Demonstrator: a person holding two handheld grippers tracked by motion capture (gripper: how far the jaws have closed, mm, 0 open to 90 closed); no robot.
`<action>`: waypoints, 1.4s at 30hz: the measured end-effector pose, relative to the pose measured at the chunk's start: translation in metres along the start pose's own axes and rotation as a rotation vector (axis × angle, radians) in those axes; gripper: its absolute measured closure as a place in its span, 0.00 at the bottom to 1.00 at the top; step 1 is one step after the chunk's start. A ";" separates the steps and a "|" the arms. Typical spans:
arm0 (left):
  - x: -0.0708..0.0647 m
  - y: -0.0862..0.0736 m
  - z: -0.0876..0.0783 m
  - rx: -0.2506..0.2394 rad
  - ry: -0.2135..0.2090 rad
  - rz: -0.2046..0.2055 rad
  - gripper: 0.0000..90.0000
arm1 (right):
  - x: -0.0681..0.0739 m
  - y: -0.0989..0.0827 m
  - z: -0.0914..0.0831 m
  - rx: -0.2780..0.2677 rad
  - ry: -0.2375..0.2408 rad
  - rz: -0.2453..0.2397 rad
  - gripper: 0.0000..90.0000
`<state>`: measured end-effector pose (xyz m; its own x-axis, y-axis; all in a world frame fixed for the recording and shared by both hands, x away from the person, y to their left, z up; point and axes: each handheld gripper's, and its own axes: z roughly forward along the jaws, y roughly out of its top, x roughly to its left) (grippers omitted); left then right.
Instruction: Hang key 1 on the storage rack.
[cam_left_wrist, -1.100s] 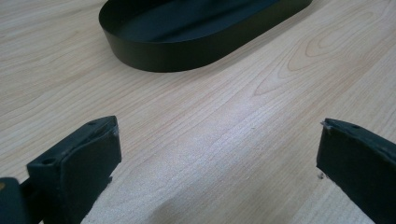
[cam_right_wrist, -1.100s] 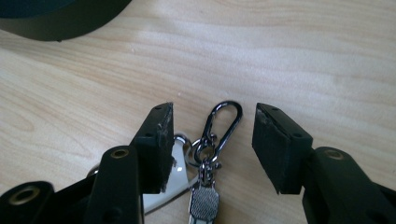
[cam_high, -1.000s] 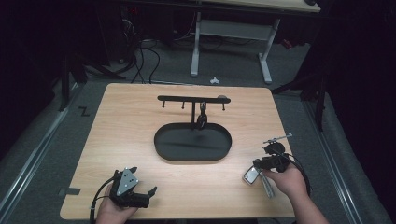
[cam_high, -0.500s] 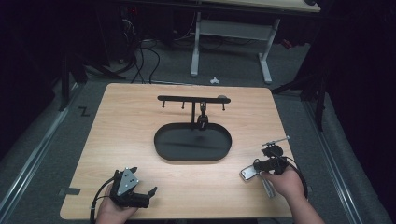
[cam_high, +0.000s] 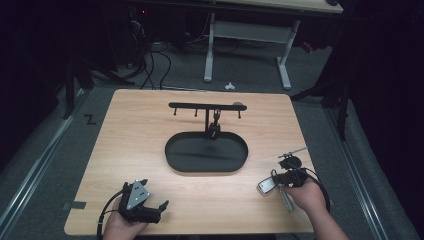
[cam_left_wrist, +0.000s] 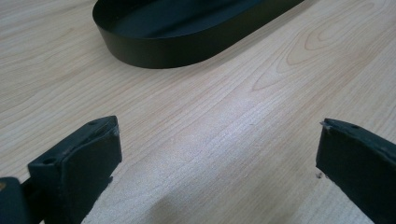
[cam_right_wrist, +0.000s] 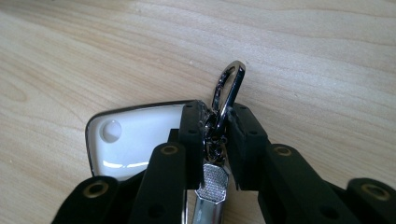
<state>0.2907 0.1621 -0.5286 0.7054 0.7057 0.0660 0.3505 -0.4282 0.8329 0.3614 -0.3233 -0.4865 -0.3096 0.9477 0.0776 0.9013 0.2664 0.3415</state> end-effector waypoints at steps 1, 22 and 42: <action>0.000 0.000 0.000 0.002 0.000 0.002 0.01 | 0.000 0.001 0.000 0.009 -0.001 -0.011 0.86; 0.000 -0.001 0.000 0.005 -0.001 0.001 0.01 | 0.007 0.015 -0.018 -0.022 -0.001 -0.100 0.89; 0.000 0.000 0.001 0.003 0.000 0.004 0.01 | 0.024 0.025 -0.049 -0.086 0.006 -0.165 0.89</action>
<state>0.2912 0.1619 -0.5292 0.7070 0.7039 0.0690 0.3497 -0.4327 0.8310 0.3612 -0.3026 -0.4302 -0.4529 0.8913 0.0195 0.8092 0.4018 0.4287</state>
